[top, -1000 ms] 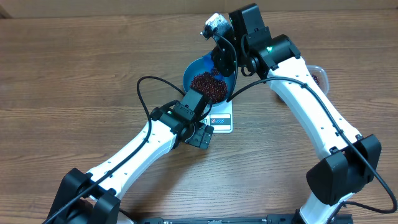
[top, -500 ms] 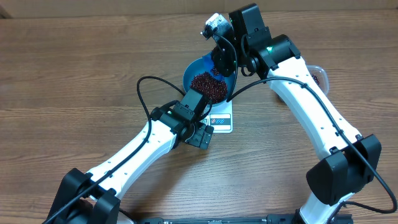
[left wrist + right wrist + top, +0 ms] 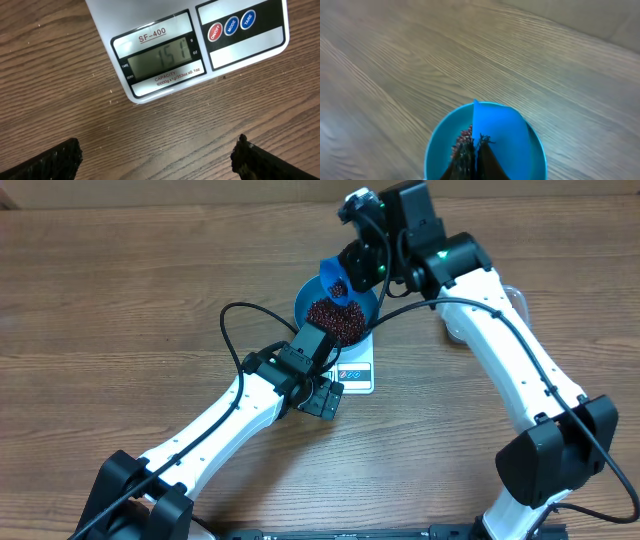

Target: Scoop item into bowl and weigh 150g on scale

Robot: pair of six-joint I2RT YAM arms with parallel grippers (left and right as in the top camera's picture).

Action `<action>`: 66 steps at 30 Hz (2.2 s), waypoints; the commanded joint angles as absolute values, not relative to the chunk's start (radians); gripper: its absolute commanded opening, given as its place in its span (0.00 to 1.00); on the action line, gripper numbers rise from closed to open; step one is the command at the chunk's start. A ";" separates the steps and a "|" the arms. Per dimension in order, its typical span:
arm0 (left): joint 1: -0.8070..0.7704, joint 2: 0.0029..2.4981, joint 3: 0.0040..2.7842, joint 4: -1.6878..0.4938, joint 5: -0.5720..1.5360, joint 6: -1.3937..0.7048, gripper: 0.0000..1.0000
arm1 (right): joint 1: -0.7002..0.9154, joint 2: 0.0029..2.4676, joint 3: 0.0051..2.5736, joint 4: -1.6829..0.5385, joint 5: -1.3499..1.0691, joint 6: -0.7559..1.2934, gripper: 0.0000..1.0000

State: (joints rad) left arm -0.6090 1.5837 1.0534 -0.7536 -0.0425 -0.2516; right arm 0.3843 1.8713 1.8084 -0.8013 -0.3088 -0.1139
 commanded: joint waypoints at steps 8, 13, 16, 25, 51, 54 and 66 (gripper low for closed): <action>-0.616 1.577 1.049 -0.751 -0.055 -0.232 1.00 | 0.285 1.857 1.842 -0.798 -0.549 -0.047 0.04; -0.616 1.576 1.049 -0.751 -0.055 -0.232 1.00 | 0.277 1.857 1.842 -0.808 -0.549 -0.048 0.04; -0.616 1.576 1.048 -0.751 -0.055 -0.232 0.99 | 0.278 1.857 1.842 -0.815 -0.549 -0.049 0.04; -0.616 1.576 1.049 -0.751 -0.055 -0.232 0.99 | 0.280 1.857 1.839 -0.850 -0.540 -0.053 0.04; -0.616 1.576 1.049 -0.751 -0.055 -0.232 0.99 | 0.454 1.860 1.786 -0.830 -0.203 -0.304 0.04; -0.616 1.577 1.049 -0.751 -0.055 -0.232 1.00 | 0.453 1.860 1.786 -0.831 -0.203 -0.249 0.04; -0.616 1.576 1.049 -0.751 -0.055 -0.232 1.00 | 0.451 1.860 1.786 -0.840 -0.239 -0.206 0.04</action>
